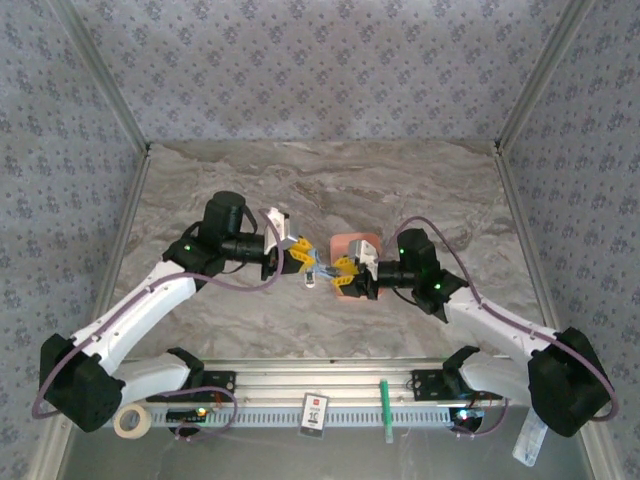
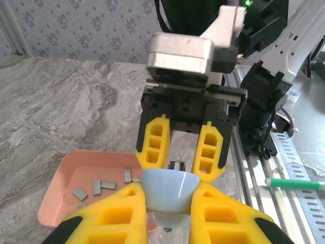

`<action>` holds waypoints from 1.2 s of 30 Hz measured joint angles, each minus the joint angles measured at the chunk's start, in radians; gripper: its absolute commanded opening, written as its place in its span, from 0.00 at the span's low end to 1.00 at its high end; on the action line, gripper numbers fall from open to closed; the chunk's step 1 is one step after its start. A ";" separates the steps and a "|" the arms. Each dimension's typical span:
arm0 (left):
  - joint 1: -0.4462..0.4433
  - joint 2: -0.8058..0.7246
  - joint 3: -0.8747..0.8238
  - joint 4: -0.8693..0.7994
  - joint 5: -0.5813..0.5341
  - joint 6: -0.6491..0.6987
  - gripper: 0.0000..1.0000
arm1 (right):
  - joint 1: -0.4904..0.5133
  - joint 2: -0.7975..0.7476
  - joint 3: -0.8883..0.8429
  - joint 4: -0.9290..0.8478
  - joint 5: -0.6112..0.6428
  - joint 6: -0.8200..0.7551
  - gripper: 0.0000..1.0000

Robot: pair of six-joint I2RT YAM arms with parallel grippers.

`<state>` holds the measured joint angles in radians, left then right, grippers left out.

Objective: Load the staples into the stapler

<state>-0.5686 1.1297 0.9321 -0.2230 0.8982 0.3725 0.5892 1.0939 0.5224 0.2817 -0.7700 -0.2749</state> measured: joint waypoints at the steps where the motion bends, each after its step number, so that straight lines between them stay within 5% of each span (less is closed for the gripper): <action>1: 0.005 -0.006 0.000 0.008 0.002 -0.005 0.02 | -0.005 0.000 -0.006 -0.007 0.014 0.004 0.47; 12: 0.013 -0.035 0.010 -0.013 0.004 0.025 0.03 | -0.021 -0.093 0.009 -0.169 0.113 0.005 0.57; 25: 0.012 -0.028 0.021 -0.043 0.008 0.056 0.04 | 0.101 0.022 0.288 -0.255 0.103 -0.052 0.60; 31: 0.011 -0.024 0.023 -0.043 0.008 0.057 0.04 | 0.127 0.091 0.316 -0.256 0.074 -0.055 0.53; 36: 0.010 -0.021 0.023 -0.043 0.008 0.057 0.05 | 0.130 0.102 0.317 -0.254 0.053 -0.053 0.35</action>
<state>-0.5591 1.1088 0.9550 -0.2665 0.9062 0.4297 0.7189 1.1961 0.8394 0.0280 -0.7166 -0.3275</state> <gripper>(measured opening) 0.188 0.426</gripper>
